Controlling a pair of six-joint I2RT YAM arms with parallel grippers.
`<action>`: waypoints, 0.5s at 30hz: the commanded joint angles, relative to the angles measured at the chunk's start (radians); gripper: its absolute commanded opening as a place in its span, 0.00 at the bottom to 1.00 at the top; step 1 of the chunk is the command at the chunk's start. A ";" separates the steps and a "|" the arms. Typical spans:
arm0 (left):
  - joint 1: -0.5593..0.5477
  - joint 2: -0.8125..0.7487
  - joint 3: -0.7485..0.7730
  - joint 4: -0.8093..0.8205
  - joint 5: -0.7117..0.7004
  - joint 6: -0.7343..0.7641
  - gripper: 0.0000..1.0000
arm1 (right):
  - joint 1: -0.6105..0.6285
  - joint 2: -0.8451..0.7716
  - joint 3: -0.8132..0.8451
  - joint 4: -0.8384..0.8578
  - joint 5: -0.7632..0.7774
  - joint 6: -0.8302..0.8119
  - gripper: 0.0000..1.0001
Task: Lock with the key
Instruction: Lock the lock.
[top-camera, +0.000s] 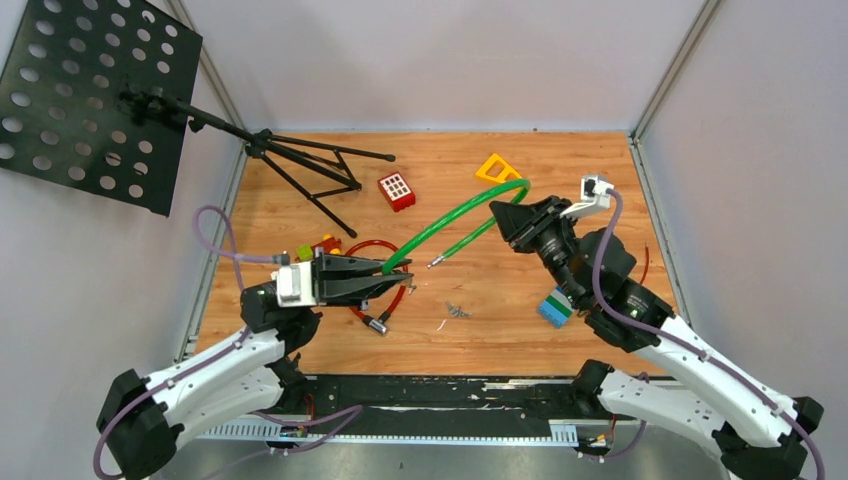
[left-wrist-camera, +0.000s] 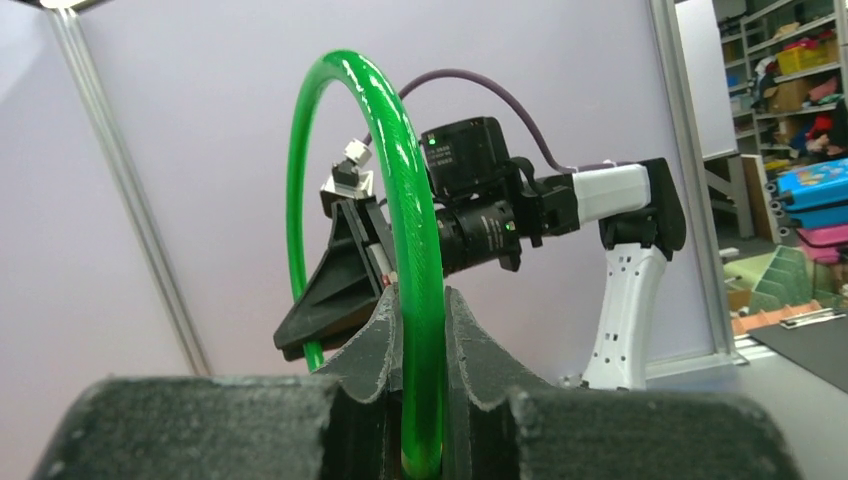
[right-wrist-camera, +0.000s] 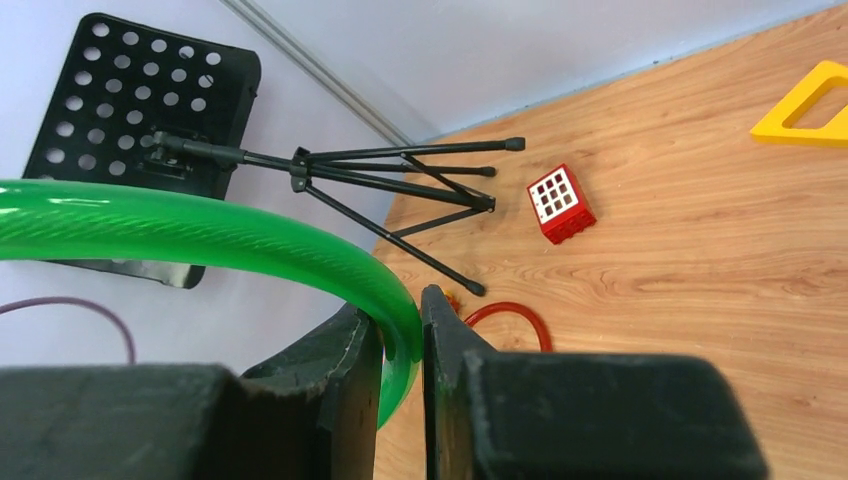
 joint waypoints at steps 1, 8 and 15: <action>-0.008 -0.133 0.000 -0.013 -0.005 0.122 0.00 | 0.115 0.003 0.063 0.192 0.344 -0.091 0.00; -0.008 -0.222 0.002 -0.088 0.113 0.128 0.00 | 0.337 0.057 0.100 0.324 0.529 -0.262 0.00; -0.007 -0.235 0.004 -0.063 0.153 0.094 0.00 | 0.496 0.103 0.128 0.469 0.613 -0.426 0.00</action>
